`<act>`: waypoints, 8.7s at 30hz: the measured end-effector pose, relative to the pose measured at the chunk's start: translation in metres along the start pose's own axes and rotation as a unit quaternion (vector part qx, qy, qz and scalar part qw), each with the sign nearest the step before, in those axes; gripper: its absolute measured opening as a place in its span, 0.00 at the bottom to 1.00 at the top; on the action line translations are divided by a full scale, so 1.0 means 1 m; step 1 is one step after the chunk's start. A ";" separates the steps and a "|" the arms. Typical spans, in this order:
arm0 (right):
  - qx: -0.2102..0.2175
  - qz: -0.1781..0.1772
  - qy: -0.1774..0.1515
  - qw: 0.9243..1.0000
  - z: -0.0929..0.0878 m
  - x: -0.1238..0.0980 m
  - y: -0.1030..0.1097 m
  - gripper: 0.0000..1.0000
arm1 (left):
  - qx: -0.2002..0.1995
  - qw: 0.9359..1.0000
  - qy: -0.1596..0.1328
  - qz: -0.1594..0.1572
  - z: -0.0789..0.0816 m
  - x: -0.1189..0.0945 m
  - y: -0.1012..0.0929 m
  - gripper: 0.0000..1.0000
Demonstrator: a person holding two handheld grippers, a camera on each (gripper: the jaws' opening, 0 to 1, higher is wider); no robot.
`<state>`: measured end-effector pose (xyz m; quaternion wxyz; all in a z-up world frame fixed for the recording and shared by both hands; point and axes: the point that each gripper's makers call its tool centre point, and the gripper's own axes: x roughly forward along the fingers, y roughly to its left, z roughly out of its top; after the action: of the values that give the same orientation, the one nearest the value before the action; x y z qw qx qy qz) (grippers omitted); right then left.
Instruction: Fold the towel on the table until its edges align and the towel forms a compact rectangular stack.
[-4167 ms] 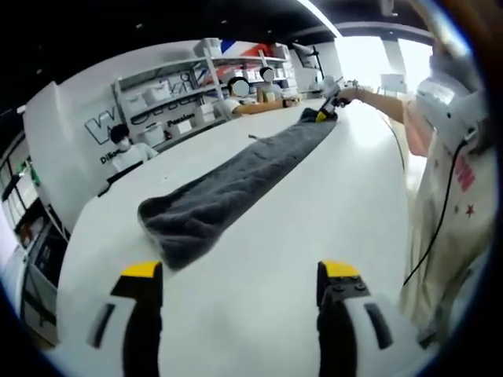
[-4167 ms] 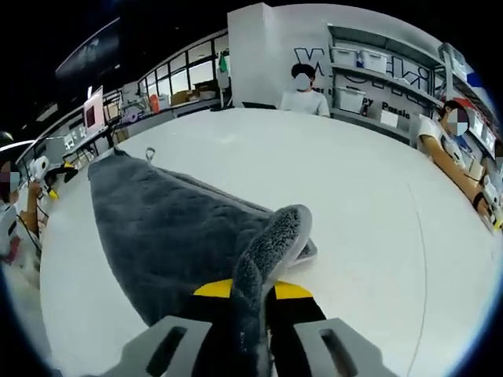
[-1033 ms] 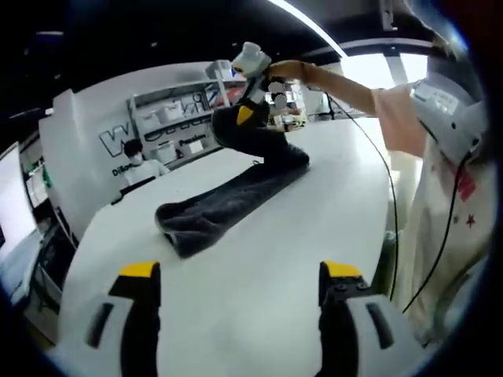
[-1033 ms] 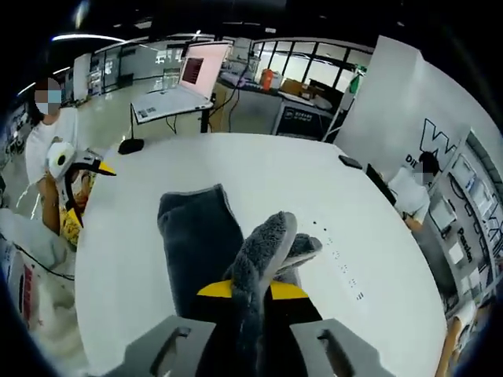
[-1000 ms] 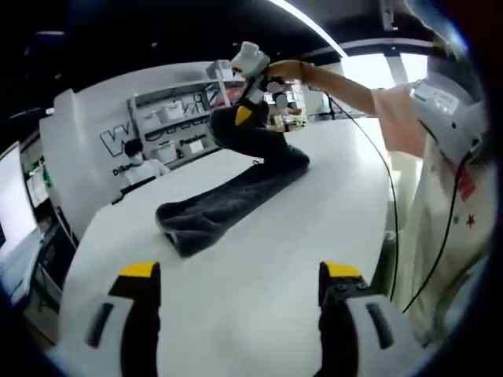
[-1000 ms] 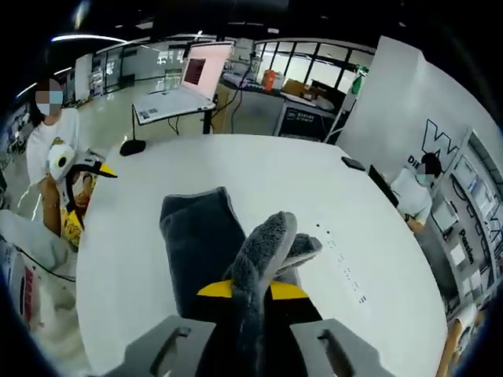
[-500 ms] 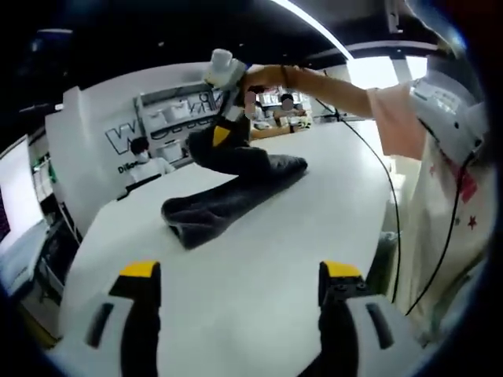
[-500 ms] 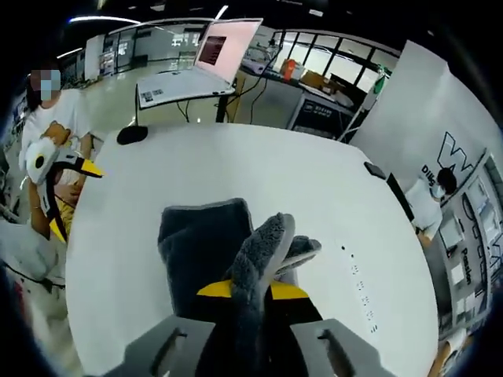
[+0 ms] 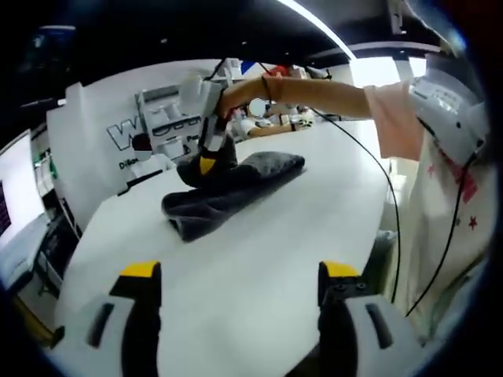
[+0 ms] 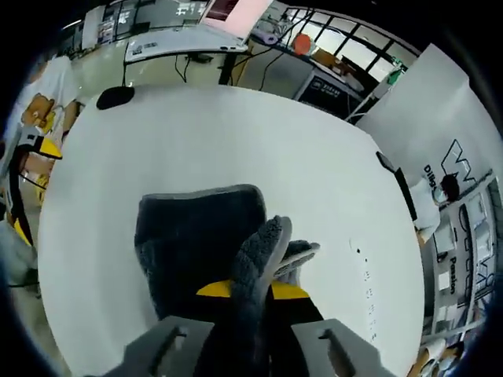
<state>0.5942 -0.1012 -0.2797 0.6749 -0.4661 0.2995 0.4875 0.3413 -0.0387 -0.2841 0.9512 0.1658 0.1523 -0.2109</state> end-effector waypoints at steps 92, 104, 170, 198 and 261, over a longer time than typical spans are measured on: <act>-0.072 0.068 -0.077 0.992 0.073 -0.009 0.070 0.74 | -0.003 1.000 -0.003 -0.001 0.002 -0.016 -0.008 0.84; -0.027 0.082 -0.115 0.990 0.067 -0.009 0.052 0.88 | -0.004 1.000 -0.003 -0.001 0.003 -0.020 -0.009 0.84; 0.091 0.072 -0.247 0.962 -0.065 -0.119 -0.024 1.00 | -0.012 1.000 -0.018 -0.004 0.030 0.023 0.014 0.98; 0.196 0.007 -0.268 0.943 -0.210 -0.162 -0.073 1.00 | -0.001 0.999 -0.035 -0.028 0.056 0.049 0.009 0.99; 0.361 0.128 -0.276 0.882 -0.219 -0.055 -0.069 0.79 | -0.003 0.999 -0.028 -0.026 0.050 0.045 0.007 0.99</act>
<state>0.6504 -0.3302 -0.2938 0.7833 0.0054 0.3133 0.5369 0.3944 -0.0679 -0.2536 0.9499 0.1525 0.1304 -0.2398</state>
